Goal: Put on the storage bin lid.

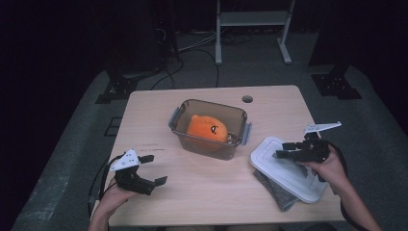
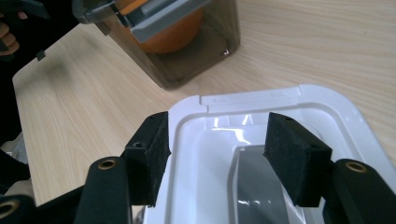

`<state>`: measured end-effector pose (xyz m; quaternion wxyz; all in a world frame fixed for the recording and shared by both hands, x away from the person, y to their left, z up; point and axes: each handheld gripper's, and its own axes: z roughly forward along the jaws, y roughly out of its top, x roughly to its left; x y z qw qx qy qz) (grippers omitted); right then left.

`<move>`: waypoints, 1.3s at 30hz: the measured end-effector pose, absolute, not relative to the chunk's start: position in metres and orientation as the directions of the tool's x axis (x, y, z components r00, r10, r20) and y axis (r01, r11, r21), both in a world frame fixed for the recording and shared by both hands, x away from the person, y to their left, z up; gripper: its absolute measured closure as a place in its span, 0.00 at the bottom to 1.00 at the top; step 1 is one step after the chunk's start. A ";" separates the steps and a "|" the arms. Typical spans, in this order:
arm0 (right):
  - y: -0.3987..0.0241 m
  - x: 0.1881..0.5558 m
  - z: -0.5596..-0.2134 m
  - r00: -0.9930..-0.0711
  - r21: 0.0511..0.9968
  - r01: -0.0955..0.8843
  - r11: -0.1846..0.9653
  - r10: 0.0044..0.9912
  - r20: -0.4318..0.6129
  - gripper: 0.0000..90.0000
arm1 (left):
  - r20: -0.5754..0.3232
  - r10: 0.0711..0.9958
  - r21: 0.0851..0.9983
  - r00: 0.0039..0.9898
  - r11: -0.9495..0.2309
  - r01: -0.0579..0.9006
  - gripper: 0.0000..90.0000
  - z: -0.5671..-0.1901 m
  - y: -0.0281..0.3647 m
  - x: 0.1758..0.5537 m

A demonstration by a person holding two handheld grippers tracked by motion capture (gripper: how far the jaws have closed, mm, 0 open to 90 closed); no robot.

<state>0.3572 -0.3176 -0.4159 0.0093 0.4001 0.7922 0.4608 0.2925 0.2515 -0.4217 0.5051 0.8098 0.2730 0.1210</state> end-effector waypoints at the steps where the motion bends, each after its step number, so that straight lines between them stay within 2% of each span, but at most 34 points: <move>1: -0.319 0.357 -0.417 -0.677 0.736 0.627 0.254 0.645 0.354 0.43 | -0.080 0.564 0.884 0.822 -0.341 0.320 0.03 -0.422 0.251 0.293; 11: -0.329 0.353 -0.426 -0.658 0.730 0.634 0.253 0.672 0.339 0.43 | -0.081 0.565 0.884 0.821 -0.340 0.321 0.03 -0.422 0.251 0.293; 21: -0.335 0.349 -0.437 -0.643 0.730 0.637 0.248 0.693 0.326 0.47 | -0.082 0.564 0.884 0.821 -0.339 0.321 0.03 -0.422 0.252 0.292; 25: -0.336 0.347 -0.442 -0.642 0.733 0.632 0.250 0.699 0.315 0.50 | -0.083 0.565 0.885 0.821 -0.338 0.322 0.03 -0.422 0.252 0.292; 39: -0.337 0.343 -0.445 -0.641 0.735 0.628 0.254 0.704 0.305 0.69 | -0.085 0.565 0.884 0.821 -0.337 0.323 0.03 -0.422 0.252 0.292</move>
